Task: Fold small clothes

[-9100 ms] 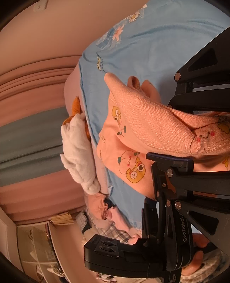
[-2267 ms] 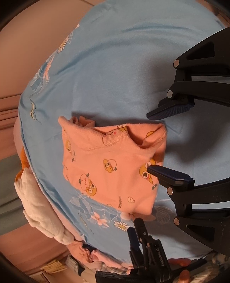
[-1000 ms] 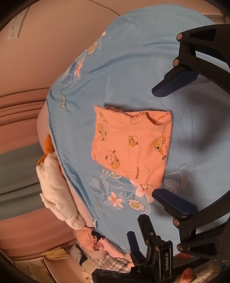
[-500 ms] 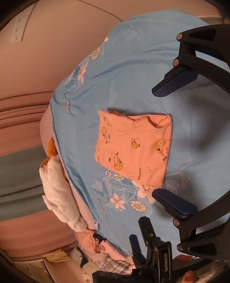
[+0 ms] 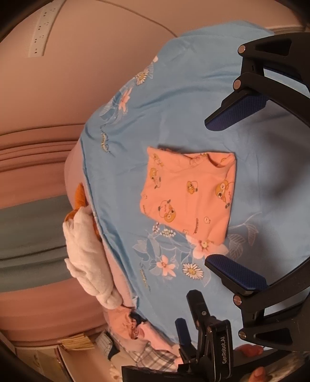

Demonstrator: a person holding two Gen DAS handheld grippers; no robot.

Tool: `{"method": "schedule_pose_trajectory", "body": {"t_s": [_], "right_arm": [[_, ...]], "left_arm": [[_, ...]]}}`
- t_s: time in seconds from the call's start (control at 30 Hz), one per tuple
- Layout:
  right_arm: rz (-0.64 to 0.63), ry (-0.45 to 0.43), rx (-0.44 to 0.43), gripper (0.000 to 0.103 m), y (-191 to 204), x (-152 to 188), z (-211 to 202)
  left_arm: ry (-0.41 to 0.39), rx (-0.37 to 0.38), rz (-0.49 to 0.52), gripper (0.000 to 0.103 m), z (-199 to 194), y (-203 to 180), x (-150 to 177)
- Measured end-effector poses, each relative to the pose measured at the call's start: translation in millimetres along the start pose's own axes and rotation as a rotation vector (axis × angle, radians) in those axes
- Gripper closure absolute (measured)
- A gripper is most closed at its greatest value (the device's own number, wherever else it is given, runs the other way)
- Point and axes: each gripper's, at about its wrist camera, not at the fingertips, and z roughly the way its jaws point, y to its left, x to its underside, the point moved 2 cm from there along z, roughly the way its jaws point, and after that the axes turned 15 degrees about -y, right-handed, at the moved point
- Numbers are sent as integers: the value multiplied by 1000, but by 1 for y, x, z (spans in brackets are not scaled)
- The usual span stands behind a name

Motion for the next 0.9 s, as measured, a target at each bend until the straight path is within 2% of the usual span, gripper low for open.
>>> {"method": "schedule_pose_trajectory", "body": {"t_s": [0.2,0.9], "right_arm": [[-9,-21,-2,1,5,-5,-6],[-7,-8,19,1,3,1,-7]], "left_arm": [[-7,22,4,0,-10,-6,-5],[12,7,16,0,-9,-11,-2]]}}
